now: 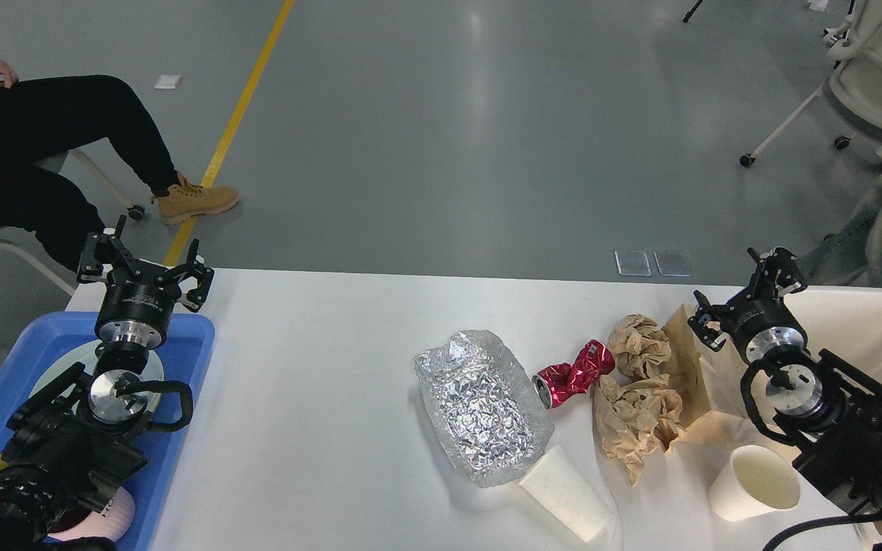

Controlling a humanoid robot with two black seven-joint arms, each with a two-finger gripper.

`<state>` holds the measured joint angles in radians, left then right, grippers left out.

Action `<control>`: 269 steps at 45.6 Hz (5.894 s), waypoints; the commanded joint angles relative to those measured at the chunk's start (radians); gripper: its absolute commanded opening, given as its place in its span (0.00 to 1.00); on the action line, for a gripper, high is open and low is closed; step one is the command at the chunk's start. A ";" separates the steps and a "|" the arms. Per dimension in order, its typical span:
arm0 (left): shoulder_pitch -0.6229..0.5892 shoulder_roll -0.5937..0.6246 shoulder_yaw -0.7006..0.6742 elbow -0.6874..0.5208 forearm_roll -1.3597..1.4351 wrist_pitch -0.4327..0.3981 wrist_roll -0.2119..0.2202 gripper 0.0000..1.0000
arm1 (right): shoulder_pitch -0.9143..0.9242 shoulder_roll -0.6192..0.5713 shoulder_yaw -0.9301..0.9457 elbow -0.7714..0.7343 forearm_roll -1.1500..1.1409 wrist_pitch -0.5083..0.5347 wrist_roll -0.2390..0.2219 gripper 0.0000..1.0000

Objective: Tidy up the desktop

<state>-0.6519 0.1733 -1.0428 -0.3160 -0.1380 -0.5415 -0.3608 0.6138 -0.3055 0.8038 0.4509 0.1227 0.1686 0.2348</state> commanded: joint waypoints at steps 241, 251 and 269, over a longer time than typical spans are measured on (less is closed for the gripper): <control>0.000 0.000 0.000 0.000 0.000 0.000 0.000 0.97 | 1.420 -0.311 -1.882 0.480 -0.060 0.227 -0.342 0.00; 0.000 0.000 0.000 0.000 0.000 -0.001 0.000 0.97 | 1.053 -0.346 -1.887 0.203 -0.060 0.124 -0.350 0.00; 0.000 0.000 0.000 0.000 -0.002 -0.001 0.000 0.97 | 0.448 -0.334 -1.773 -0.153 -0.058 -0.009 -0.351 0.98</control>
<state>-0.6519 0.1732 -1.0431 -0.3161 -0.1387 -0.5433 -0.3603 1.1541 -0.6429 -1.0213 0.3082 0.0645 0.2366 -0.1243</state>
